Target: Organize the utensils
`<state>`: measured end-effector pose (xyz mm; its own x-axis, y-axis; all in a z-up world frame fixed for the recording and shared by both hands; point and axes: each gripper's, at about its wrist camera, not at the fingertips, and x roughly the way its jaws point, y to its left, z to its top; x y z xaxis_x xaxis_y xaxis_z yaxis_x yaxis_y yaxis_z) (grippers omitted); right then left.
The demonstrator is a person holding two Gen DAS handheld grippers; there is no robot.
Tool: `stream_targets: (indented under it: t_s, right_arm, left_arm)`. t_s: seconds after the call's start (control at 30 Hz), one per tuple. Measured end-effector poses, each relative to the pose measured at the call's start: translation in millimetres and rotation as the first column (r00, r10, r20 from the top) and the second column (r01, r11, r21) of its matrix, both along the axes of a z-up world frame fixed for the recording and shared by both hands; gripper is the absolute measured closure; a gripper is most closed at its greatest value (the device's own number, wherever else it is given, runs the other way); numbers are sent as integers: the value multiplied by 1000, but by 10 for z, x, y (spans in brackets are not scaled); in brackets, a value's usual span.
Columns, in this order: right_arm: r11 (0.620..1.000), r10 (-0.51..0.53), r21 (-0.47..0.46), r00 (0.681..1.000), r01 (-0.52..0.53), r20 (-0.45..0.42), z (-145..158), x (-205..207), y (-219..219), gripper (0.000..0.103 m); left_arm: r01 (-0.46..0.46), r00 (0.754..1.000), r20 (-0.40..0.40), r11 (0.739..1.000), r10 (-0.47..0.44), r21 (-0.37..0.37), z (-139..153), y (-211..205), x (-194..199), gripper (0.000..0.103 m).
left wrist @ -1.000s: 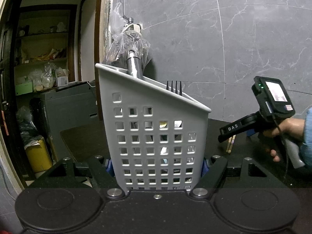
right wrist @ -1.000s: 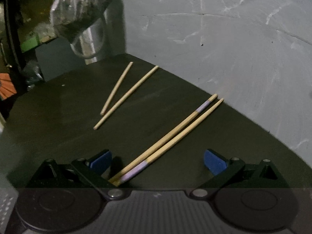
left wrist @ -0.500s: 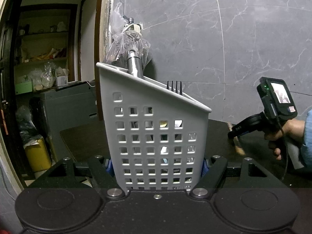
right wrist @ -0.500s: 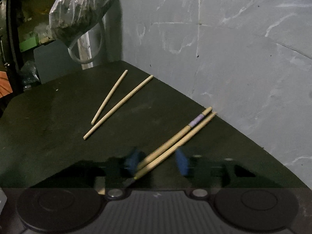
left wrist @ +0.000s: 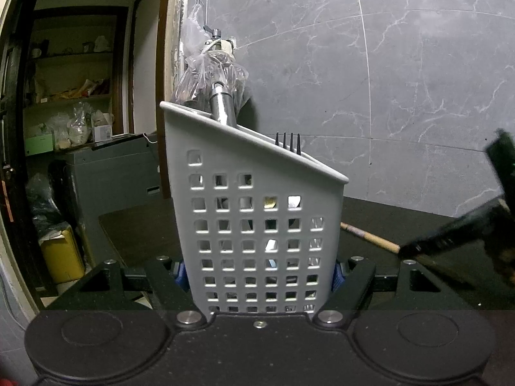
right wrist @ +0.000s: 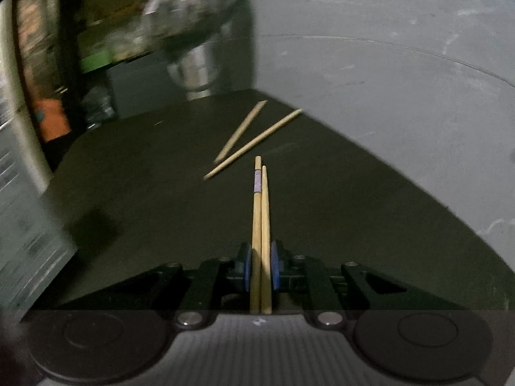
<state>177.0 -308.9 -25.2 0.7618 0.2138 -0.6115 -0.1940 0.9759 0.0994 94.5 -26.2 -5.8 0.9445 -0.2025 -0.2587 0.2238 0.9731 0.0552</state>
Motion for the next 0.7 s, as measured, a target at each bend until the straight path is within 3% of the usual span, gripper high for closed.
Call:
stream_targets:
  t_s: [0.17, 0.4, 0.5, 0.6, 0.7]
  right_arm:
    - [988, 150, -29, 989, -150, 0, 33, -386, 175, 88]
    - [937, 344, -75, 939, -342, 21, 46, -575, 474, 88]
    - [925, 376, -70, 926, -374, 19, 59, -528, 555, 84]
    - [922, 385, -59, 923, -383, 20, 66, -535, 572, 69]
    - [927, 373, -53, 927, -371, 39, 52, -571, 519, 68]
  left_arm:
    - [-1, 1000, 0, 1000, 1, 1, -9, 5, 5, 27]
    - [-1, 1000, 0, 1000, 1, 4, -6, 7, 3, 27]
    - [-1, 1000, 0, 1000, 1, 5, -5, 3, 2, 27]
    - [-1, 1000, -1, 1000, 1, 5, -6, 5, 4, 27]
    - [-1, 1000, -1, 1000, 1, 5, -6, 3, 1, 27]
